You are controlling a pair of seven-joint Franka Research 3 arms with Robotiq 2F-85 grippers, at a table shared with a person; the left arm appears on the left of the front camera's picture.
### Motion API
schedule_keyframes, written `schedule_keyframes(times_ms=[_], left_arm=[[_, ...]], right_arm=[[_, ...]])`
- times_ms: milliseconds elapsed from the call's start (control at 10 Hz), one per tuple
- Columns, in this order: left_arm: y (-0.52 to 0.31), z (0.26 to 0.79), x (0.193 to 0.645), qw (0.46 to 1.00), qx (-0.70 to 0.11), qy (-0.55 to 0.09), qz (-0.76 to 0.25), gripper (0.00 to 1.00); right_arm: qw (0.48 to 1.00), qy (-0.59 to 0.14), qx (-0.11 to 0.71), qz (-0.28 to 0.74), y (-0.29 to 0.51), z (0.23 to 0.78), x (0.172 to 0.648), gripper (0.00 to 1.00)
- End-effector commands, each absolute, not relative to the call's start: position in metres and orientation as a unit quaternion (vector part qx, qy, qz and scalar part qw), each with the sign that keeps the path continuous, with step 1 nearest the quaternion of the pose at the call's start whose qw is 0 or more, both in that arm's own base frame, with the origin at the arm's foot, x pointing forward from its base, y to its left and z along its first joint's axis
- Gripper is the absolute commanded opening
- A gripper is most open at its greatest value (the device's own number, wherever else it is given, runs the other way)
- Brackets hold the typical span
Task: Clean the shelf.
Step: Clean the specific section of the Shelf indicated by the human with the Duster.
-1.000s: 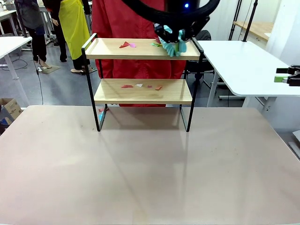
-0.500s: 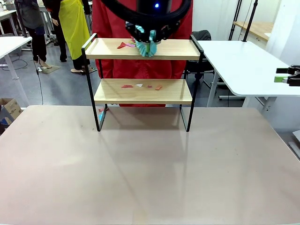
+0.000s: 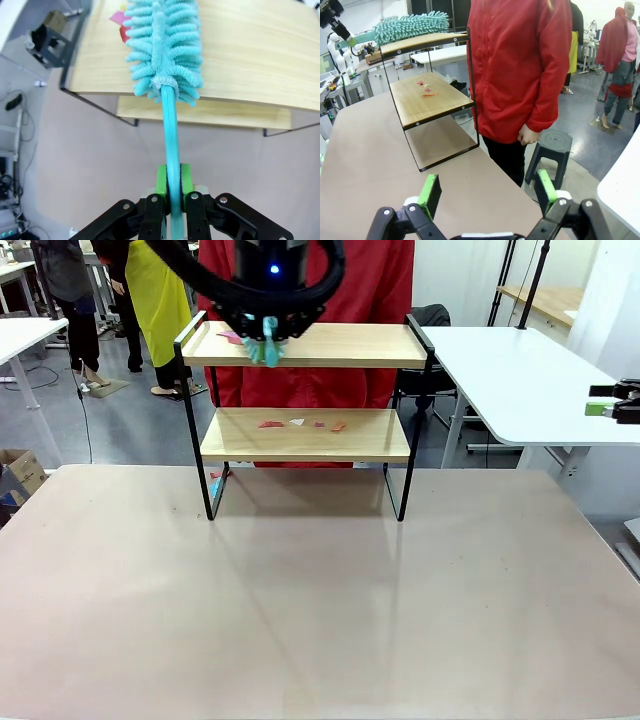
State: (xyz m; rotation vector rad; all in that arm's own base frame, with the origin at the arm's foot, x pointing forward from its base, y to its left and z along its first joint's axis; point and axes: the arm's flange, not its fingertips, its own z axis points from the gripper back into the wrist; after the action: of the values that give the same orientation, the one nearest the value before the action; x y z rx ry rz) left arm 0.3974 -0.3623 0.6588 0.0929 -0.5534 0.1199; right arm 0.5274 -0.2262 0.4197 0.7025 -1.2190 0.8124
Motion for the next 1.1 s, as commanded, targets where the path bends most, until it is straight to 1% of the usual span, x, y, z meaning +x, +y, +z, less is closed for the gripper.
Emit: schedule_keyframes(times_ms=[0,200,300,400,500,700,900,1000], left_arm=[[-0.327,0.657,0.388,0.956,0.073,-0.275,0.066,0.13],[-0.296,0.655,0.388,0.945,0.148,-0.28,0.074,0.13],[-0.278,0.654,0.385,0.918,0.224,-0.313,0.098,0.13],[-0.266,0.664,0.374,0.897,0.234,-0.357,0.116,0.13],[-0.255,0.676,0.361,0.884,0.221,-0.387,0.139,0.13],[-0.245,0.69,0.348,0.887,0.15,-0.418,0.129,0.13],[-0.242,0.688,0.35,0.898,0.055,-0.42,0.115,0.13],[-0.252,0.708,0.346,0.889,0.154,-0.412,0.129,0.13]], right_arm=[[0.687,-0.545,0.313,0.364,-0.225,0.421,0.528,1.0],[0.687,-0.545,0.313,0.364,-0.225,0.421,0.528,1.0],[0.687,-0.545,0.313,0.364,-0.225,0.421,0.528,1.0],[0.687,-0.545,0.313,0.364,-0.225,0.421,0.528,1.0],[0.687,-0.545,0.313,0.364,-0.225,0.421,0.528,1.0],[0.687,-0.545,0.313,0.364,-0.225,0.421,0.528,1.0],[0.687,-0.545,0.313,0.364,-0.225,0.421,0.528,1.0],[0.687,-0.545,0.313,0.364,-0.225,0.421,0.528,1.0]])
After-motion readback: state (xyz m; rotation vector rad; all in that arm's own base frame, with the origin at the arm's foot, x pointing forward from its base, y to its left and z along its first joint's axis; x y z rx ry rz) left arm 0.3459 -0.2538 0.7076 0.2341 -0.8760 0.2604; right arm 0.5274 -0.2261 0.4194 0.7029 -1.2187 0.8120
